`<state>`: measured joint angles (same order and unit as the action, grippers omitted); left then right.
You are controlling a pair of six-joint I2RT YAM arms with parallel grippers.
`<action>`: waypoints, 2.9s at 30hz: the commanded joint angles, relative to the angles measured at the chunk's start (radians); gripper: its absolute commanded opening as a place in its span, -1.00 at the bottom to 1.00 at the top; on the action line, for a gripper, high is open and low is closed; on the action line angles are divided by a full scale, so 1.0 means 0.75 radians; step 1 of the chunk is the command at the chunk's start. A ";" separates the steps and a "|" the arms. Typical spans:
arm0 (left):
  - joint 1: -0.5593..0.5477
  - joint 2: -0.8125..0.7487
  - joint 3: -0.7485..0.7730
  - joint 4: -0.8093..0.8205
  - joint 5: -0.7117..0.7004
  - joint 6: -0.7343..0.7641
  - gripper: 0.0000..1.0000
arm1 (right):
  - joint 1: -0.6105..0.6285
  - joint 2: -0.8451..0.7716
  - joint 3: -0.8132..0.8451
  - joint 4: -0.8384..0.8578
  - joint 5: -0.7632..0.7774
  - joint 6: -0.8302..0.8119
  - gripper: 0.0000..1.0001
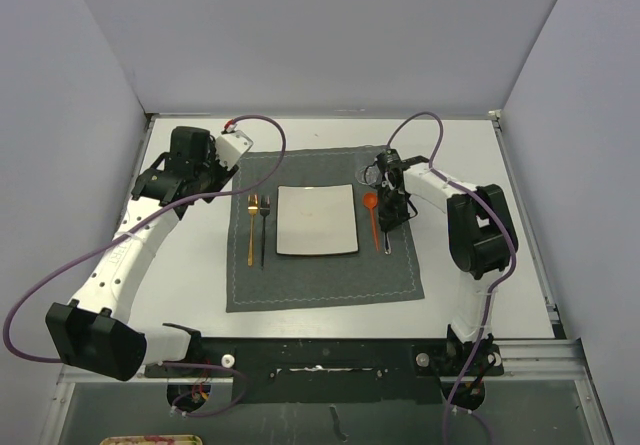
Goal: Set the dinner table for one person
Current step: Place the knife on the napkin.
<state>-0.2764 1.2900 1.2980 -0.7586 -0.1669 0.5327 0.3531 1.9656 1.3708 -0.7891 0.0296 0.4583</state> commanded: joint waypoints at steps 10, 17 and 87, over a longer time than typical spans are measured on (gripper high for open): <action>-0.009 0.023 0.014 0.052 0.010 -0.020 -0.16 | -0.011 -0.006 0.031 0.005 -0.009 0.028 -1.00; -0.011 0.016 0.003 0.048 0.001 -0.012 -0.16 | -0.013 -0.007 0.039 0.000 -0.007 0.029 -1.00; -0.040 0.031 0.073 -0.004 0.003 -0.033 -0.14 | -0.033 -0.154 0.046 0.015 0.004 -0.062 -0.43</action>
<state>-0.3000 1.3128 1.2984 -0.7685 -0.1673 0.5270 0.3332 1.9335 1.3708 -0.7895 0.0002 0.4301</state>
